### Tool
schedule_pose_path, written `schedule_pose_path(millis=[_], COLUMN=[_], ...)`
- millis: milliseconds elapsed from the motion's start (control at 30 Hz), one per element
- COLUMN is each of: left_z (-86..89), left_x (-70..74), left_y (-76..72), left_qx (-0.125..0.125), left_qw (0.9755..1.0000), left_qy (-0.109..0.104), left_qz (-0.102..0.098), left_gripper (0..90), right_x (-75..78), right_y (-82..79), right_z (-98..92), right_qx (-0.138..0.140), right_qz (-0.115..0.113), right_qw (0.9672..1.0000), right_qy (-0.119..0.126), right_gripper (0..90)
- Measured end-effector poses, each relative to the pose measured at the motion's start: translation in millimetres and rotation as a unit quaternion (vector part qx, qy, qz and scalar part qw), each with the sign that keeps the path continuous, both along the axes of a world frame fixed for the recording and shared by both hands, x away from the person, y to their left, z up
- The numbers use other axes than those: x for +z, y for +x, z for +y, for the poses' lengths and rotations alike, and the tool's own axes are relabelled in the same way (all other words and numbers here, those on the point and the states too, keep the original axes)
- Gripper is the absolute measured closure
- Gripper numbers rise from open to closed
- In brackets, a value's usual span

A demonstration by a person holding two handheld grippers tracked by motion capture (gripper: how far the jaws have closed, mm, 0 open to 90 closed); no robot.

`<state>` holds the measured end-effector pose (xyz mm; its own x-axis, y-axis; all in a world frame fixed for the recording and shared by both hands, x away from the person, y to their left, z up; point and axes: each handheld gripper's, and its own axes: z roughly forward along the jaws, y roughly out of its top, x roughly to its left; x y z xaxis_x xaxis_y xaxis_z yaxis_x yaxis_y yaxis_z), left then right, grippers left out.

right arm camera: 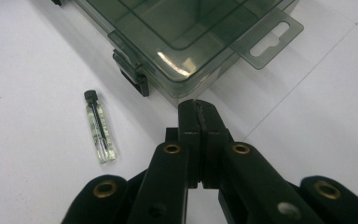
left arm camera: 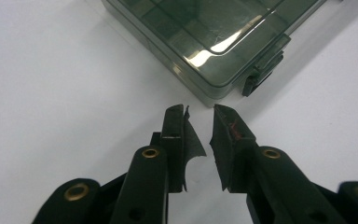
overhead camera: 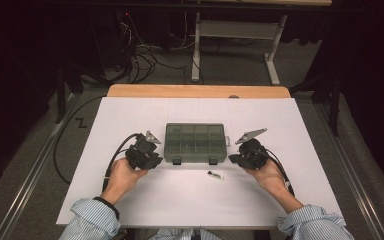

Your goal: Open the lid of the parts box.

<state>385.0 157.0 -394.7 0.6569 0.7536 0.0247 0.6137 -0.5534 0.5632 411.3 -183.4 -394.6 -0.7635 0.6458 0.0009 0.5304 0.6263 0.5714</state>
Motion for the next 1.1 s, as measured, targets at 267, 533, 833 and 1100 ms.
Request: schedule_pose_path(millis=[267, 533, 833, 1100], left_z=[-4.8, -6.3, -7.9, -7.2], left_x=[-4.1, -5.2, -6.2, -3.3], left_y=[2.7, 3.8, 3.3, 0.9], left_qx=[-0.002, -0.004, -0.006, -0.010], left_qw=[0.9999, 0.9998, 0.9998, 0.9998], left_qy=[0.014, 0.018, 0.020, 0.015], left_qz=[-0.001, -0.001, -0.002, -0.005], left_gripper=[76.7, 76.9, 77.5, 78.9], right_x=[-1.0, -1.3, -1.7, -1.7], right_y=[0.1, 0.5, 0.6, 0.8], right_z=[3.2, 4.4, 5.7, 5.6], right_qx=[0.008, 0.009, 0.008, 0.009], right_qz=[0.001, 0.003, 0.003, 0.003], right_qw=[1.0000, 1.0000, 1.0000, 1.0000], right_qy=[-0.003, -0.002, 0.000, 0.000], right_gripper=[90.0, 90.0, 90.0, 90.0])
